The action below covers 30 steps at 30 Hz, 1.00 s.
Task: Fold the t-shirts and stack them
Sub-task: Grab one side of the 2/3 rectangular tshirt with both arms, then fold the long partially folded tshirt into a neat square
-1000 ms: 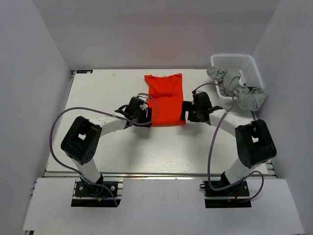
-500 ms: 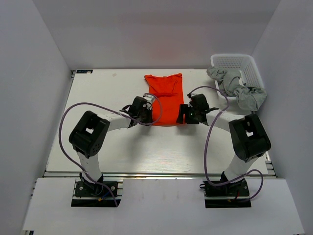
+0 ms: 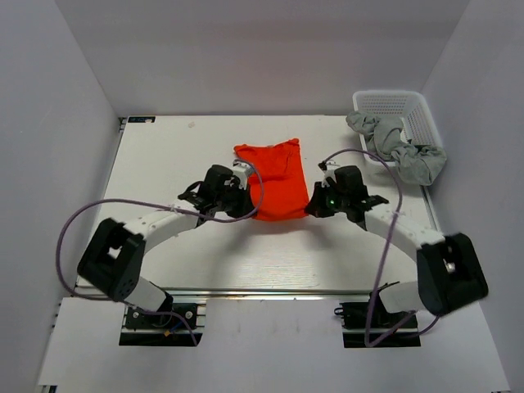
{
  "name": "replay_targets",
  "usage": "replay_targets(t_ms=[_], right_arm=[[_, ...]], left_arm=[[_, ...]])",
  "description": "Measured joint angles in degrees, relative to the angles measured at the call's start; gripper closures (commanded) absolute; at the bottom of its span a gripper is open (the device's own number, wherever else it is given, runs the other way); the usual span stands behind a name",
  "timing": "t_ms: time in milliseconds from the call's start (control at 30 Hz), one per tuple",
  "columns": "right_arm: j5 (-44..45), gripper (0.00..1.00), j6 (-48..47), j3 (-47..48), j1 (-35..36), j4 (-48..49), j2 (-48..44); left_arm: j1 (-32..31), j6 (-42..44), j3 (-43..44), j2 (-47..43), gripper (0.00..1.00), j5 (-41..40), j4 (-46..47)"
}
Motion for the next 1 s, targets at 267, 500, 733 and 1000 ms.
replay_targets(t_ms=[267,500,733,1000], right_arm=[[-10.82,1.00,-4.83,-3.58,0.11,-10.60,-27.43],[-16.90,1.00,-7.30,-3.48,0.15,-15.30,-36.70],[-13.38,1.00,-6.10,-3.37,0.15,-15.65,-33.14],[-6.14,1.00,-3.26,-2.49,-0.02,-10.95,-28.76]], left_arm=[[-0.61,-0.94,-0.15,-18.29,1.00,17.14,-9.84],[-0.70,-1.95,-0.15,-20.57,1.00,24.74,-16.59],[0.11,-5.46,-1.25,-22.36,1.00,23.58,-16.04],[0.50,-6.80,1.99,-16.09,1.00,21.55,-12.68]])
